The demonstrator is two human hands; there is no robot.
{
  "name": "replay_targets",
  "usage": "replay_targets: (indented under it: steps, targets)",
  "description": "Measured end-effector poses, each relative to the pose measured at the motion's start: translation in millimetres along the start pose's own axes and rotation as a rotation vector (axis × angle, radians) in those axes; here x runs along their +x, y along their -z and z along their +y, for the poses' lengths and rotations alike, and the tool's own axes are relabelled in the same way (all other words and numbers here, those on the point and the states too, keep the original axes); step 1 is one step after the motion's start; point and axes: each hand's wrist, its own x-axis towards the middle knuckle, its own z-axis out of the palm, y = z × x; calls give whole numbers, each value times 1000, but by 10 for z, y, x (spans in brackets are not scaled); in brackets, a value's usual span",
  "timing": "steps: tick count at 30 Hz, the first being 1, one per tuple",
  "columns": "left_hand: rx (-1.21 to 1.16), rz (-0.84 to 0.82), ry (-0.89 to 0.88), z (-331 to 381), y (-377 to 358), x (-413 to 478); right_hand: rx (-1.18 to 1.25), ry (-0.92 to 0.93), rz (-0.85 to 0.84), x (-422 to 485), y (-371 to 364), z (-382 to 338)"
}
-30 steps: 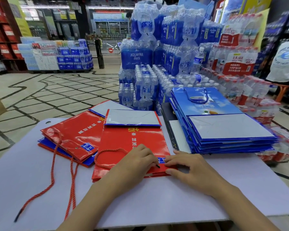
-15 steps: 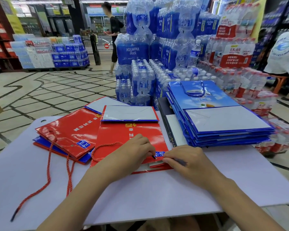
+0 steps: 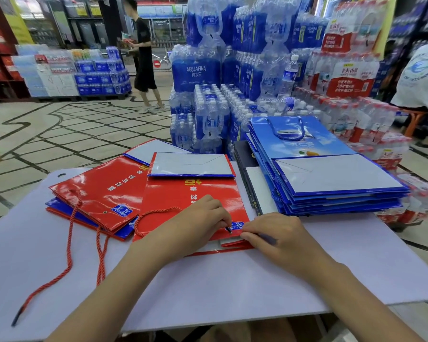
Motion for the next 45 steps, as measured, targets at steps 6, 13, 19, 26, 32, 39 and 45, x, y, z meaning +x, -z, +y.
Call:
replay_targets:
  steps: [6, 13, 19, 26, 32, 39, 45]
  targets:
    - [-29, -34, 15, 40, 46, 21, -16, 10, 3, 2, 1, 1]
    - [-118, -85, 64, 93, 146, 57, -76, 54, 51, 0, -11, 25]
    - [-187, -194, 127, 62, 197, 81, -126, 99, 63, -7, -33, 30]
    - [-64, -295, 97, 119, 239, 187, -148, 118, 68, -5, -56, 31]
    - [-255, -102, 220, 113, 210, 134, -137, 71, 106, -2, -43, 52]
    - [-330, -40, 169, 107, 208, -97, -226, 76, 188, 15, -44, 27]
    - [-205, -5, 80, 95, 74, -73, -364, 26, 320, 46, -60, -38]
